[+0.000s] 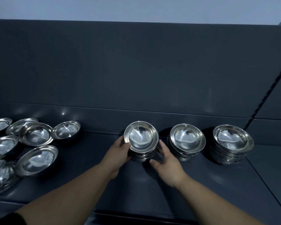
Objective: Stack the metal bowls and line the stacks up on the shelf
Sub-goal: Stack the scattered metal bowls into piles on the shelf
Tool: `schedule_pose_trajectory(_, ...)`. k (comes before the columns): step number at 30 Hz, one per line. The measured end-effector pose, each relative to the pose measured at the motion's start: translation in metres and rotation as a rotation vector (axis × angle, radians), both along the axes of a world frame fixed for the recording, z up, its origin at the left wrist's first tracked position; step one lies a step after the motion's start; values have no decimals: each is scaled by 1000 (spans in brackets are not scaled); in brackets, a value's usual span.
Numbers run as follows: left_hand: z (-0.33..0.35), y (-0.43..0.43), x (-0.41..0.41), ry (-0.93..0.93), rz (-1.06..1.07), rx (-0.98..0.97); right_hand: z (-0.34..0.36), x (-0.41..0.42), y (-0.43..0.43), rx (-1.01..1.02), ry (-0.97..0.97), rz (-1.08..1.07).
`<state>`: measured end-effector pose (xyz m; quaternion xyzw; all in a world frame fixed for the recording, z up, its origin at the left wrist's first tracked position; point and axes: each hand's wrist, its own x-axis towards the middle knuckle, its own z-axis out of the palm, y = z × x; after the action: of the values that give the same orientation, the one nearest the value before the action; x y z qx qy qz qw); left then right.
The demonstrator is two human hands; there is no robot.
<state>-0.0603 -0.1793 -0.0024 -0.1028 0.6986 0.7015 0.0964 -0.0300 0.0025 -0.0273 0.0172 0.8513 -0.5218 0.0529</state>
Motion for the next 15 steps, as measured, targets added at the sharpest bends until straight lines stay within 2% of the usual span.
schedule_pose_trajectory(4,-3,14,-6,17,-14,-19,-3,0,7,53,-8,-12)
schedule_pose_trajectory(7,-7,15,-4,24,-40,-103,-4,7,11,134,-25,-57)
schedule_pose_trajectory(10,-8,9,10,66,-60,-336,-6,18,13,235,-87,-74)
schedule_pose_trajectory(13,-12,-7,31,108,-114,-707,-7,22,9,342,-84,13)
schedule_pose_trajectory(15,-17,-25,44,148,-144,-854,-7,21,0,388,-54,81)
